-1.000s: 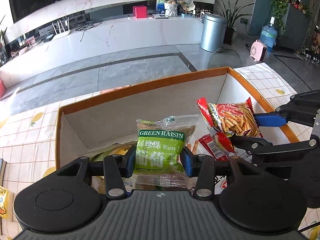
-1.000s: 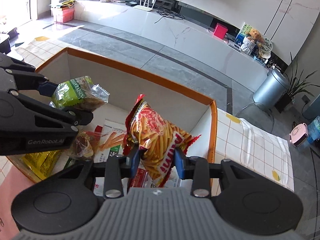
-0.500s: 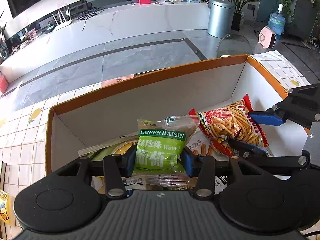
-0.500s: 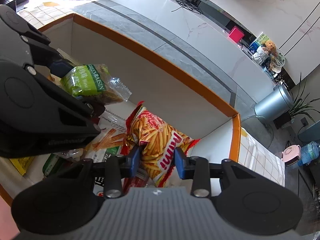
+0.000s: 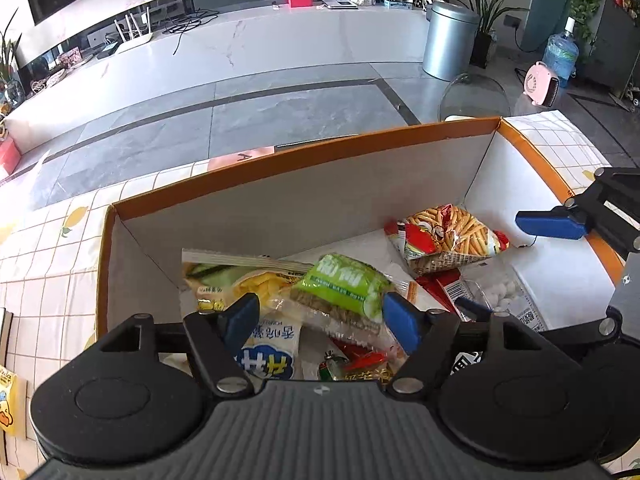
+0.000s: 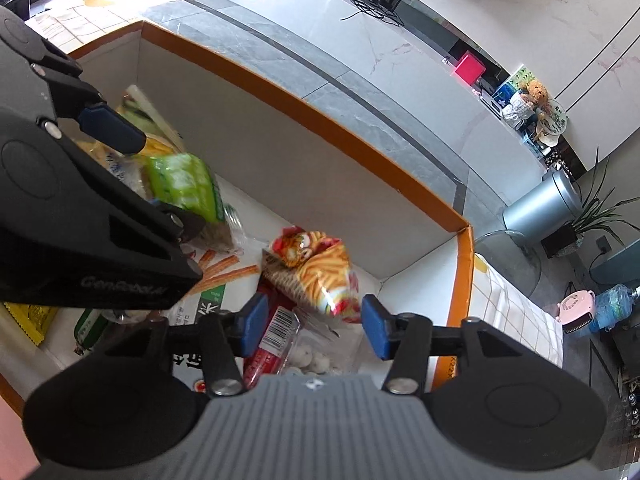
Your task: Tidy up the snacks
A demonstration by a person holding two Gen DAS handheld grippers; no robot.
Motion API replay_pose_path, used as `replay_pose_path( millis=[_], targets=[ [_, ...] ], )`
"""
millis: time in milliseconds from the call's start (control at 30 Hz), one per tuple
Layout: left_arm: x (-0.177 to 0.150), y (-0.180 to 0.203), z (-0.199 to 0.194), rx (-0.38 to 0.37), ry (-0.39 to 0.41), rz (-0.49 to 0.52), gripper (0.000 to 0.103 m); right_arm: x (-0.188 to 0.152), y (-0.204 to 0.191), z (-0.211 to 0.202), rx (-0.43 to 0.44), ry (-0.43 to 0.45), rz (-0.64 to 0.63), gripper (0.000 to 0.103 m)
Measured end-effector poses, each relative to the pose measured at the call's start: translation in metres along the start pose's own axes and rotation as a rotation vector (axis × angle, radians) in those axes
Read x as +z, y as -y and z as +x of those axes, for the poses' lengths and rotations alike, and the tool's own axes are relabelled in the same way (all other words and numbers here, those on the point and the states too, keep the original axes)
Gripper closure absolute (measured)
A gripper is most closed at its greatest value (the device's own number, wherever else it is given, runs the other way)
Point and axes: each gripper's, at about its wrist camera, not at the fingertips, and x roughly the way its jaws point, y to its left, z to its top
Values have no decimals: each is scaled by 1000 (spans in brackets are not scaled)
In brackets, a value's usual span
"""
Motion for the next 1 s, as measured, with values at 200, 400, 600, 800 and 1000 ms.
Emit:
replay_pose_path(
  millis=[200, 400, 600, 800, 1000],
  targets=[
    [0, -2, -16, 27, 23, -22, 14, 3, 0, -16, -16, 9, 9, 29],
    [-2, 1, -42, 23, 72, -38, 14, -2, 3, -40, -28, 27, 14, 21],
    [-12, 11, -76, 27, 131, -17, 14, -13, 9, -73, -36, 67, 30, 18],
    [-25, 26, -119, 50, 226, 27, 13, -30, 12, -117, -32, 132, 87, 13],
    [-47, 43, -161, 74, 309, 90, 13, -61, 9, -160, -48, 217, 166, 11]
  ],
)
